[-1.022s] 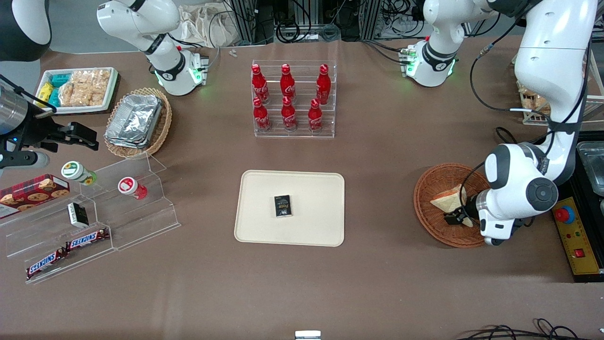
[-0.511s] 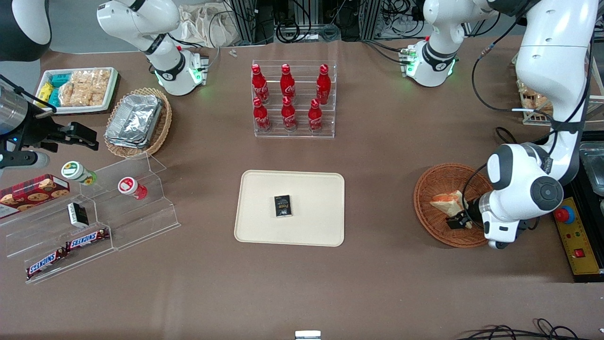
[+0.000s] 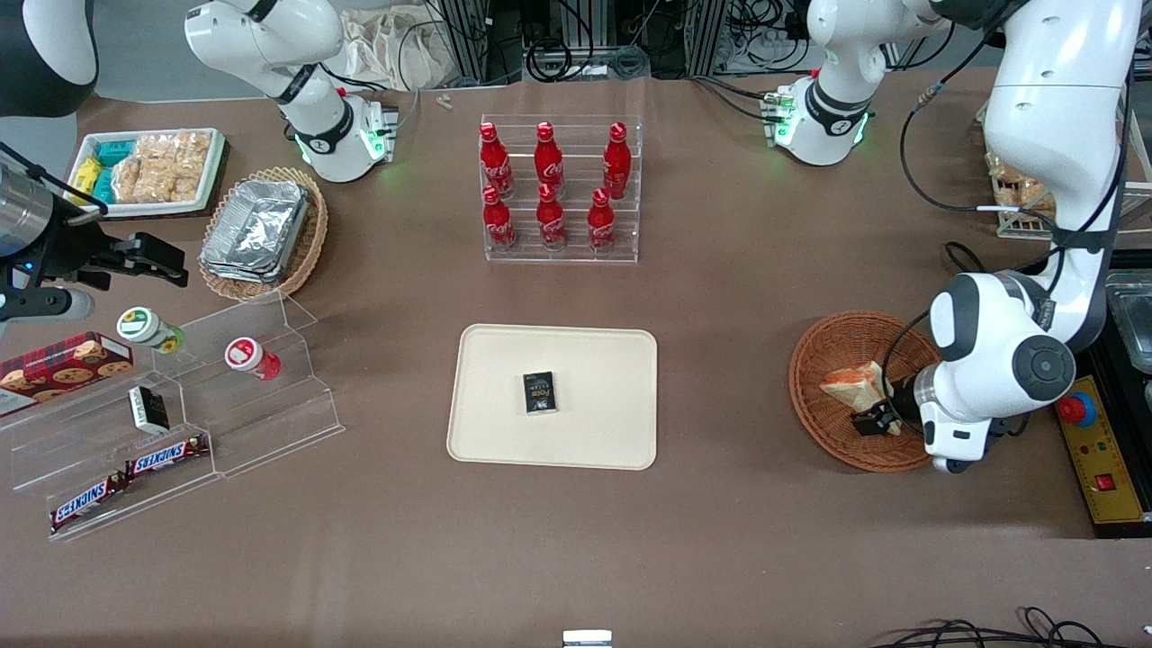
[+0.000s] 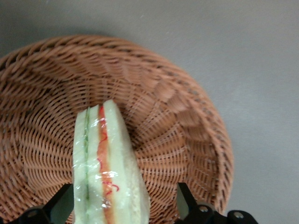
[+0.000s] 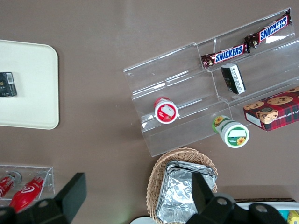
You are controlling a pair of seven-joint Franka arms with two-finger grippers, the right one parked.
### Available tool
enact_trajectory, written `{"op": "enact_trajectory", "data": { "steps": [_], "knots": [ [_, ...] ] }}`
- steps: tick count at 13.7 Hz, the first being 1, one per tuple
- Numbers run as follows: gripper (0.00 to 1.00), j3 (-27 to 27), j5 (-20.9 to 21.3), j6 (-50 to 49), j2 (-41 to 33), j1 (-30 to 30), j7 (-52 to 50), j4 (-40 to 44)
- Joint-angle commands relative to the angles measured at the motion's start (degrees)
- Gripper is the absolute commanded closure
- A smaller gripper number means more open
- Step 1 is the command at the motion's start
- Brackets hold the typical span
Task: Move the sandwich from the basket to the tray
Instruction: 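Lower the open left gripper around the sandwich and close it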
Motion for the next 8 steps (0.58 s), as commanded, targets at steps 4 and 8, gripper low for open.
{"op": "enact_trajectory", "data": {
  "steps": [4,8],
  "knots": [
    [0.01,-0.4,0.9,0.2,-1.0,1.4,-2.4,-3.5],
    [0.29,-0.4,0.9,0.1,-0.9,1.4,-2.7,-3.5]
  ]
}}
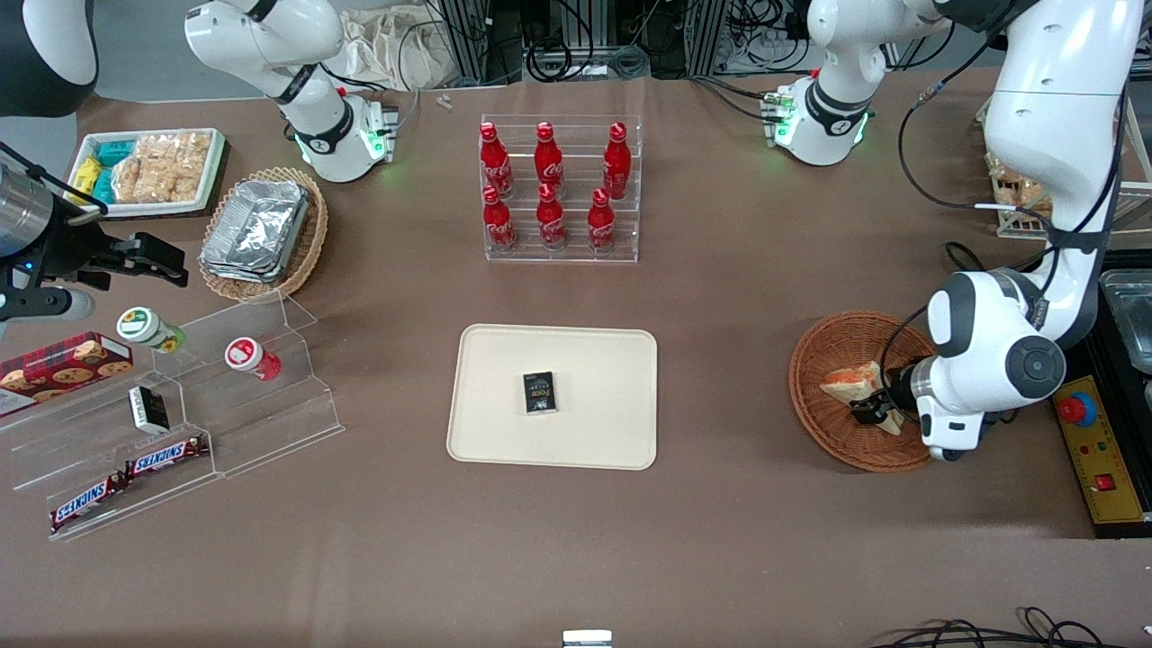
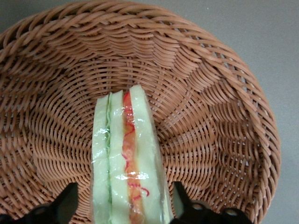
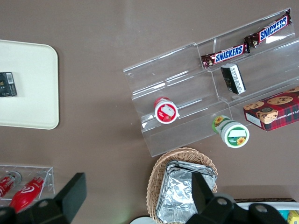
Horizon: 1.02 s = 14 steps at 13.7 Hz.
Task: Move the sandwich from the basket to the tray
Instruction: 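Lift the sandwich out of the basket with the left gripper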
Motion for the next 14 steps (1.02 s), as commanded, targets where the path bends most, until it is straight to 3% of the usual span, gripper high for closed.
{"op": "enact_trajectory", "data": {
  "steps": [1,5,11,14],
  "knots": [
    [0.45,-0.6,0.9,0.0,-1.3,0.6,-2.1,-1.0],
    [0.72,-0.7,0.8,-2.9,-4.0,0.5,-2.9,-0.2],
    [0.86,-2.0,0.5,-16.1,-11.4,-0.2,-1.8,5.9],
    [0.87,-4.2,0.6,-24.1,-11.8,-0.3,0.3,12.6]
  ]
}}
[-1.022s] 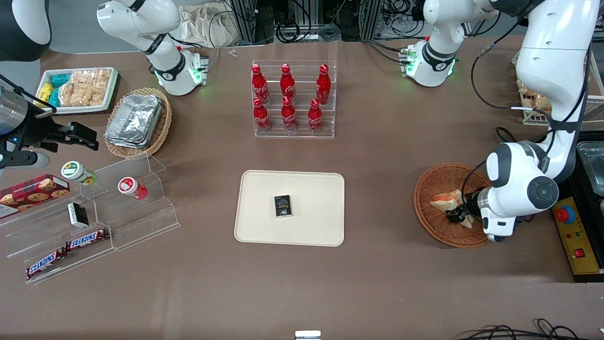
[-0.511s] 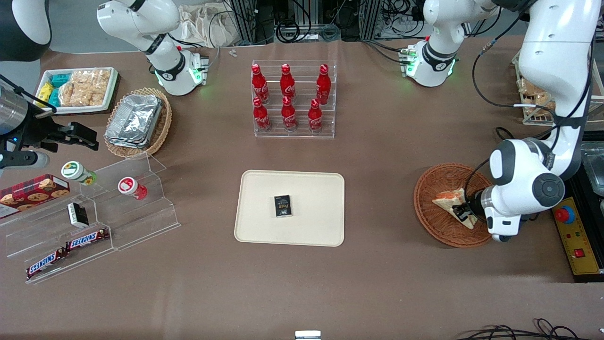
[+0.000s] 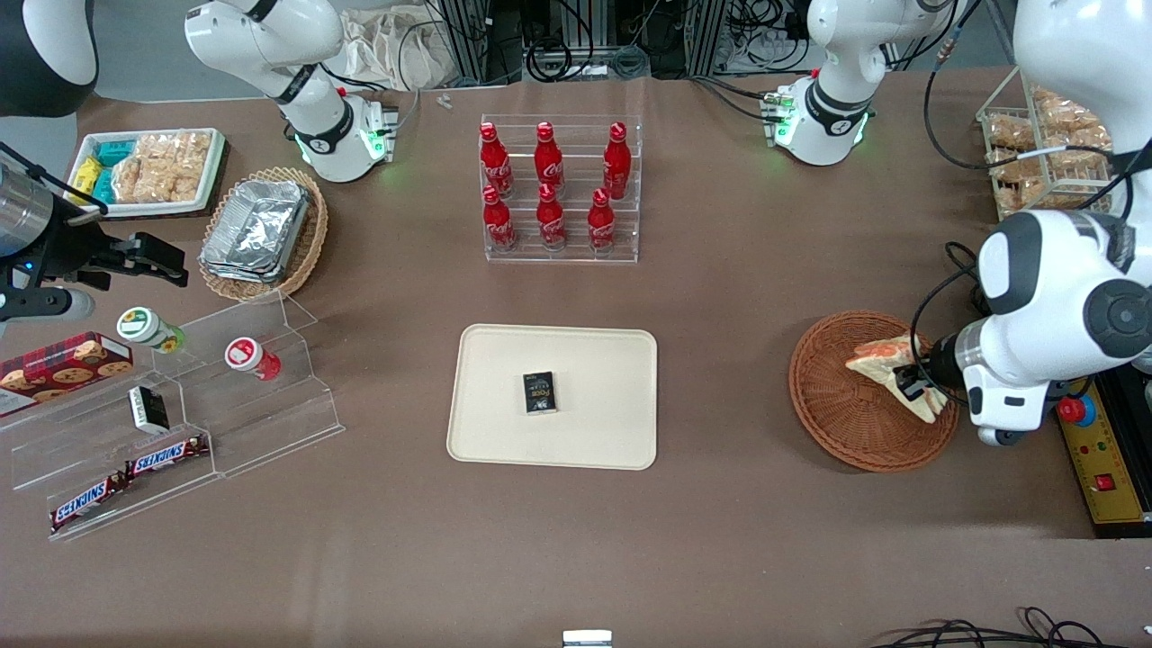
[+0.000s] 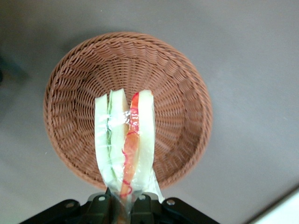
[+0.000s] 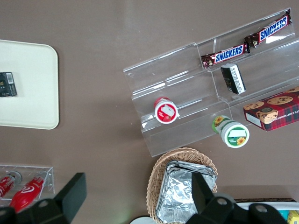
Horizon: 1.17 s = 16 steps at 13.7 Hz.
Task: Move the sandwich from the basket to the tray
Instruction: 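Lift the sandwich out of the basket with the left gripper, then carry the held sandwich over to the cream tray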
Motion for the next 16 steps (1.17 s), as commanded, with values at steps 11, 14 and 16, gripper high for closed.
{"op": "enact_trajectory", "data": {
  "steps": [11,14,16],
  "knots": [
    [0.87,-8.9,0.3,-19.1,-1.1,-0.1,17.6,16.0],
    [0.86,-15.6,0.5,-18.2,-0.7,-0.3,18.0,16.0],
    [0.84,-17.6,0.7,-18.1,0.4,-3.7,17.4,15.8]
  ]
}}
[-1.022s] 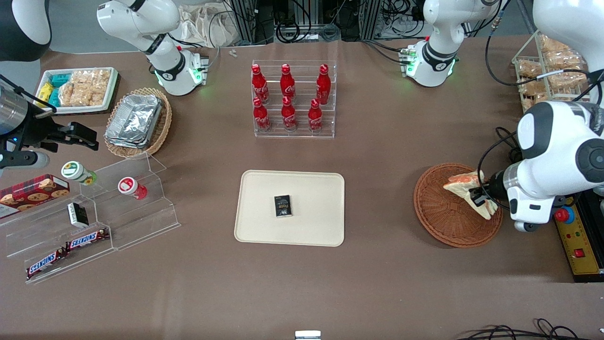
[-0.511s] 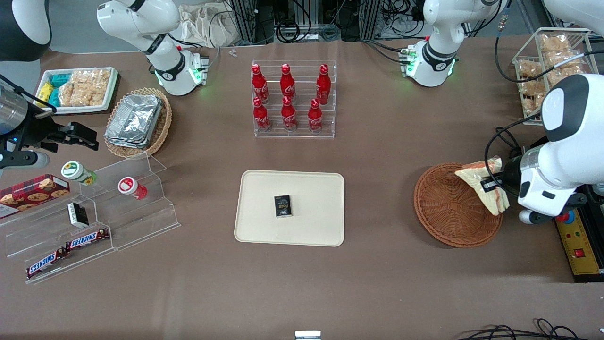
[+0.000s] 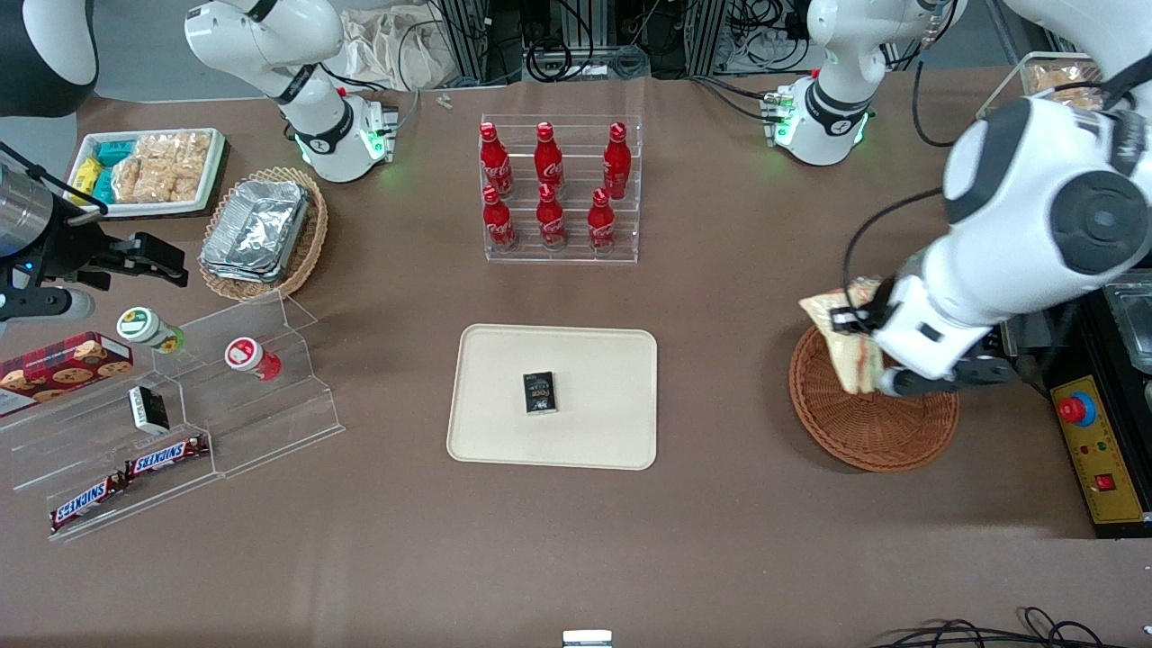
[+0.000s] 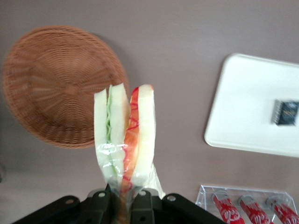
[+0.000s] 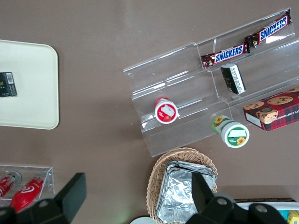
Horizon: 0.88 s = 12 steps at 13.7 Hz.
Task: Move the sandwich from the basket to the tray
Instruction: 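Carry the held sandwich over to the cream tray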
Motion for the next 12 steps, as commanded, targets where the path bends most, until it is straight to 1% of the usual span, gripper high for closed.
{"op": "enact_trajectory", "data": {
  "steps": [1,2,3,5,8,9,12],
  "knots": [
    [0.82,-1.5,1.0,0.2,2.1,-5.7,0.0,0.5],
    [0.81,-1.5,1.0,1.9,3.7,-8.2,-1.3,0.6],
    [0.81,-1.5,1.9,4.3,5.6,-10.0,-2.0,0.5],
    [0.81,-1.5,5.0,7.6,10.1,-14.4,-3.9,0.7],
    [0.83,-1.5,6.6,12.8,15.6,-17.0,-5.1,0.7],
    [0.84,-1.5,8.1,14.7,17.5,-17.4,-5.1,0.7],
    [0.84,-1.2,14.2,23.5,24.0,-19.6,-5.2,0.9]
  ]
}}
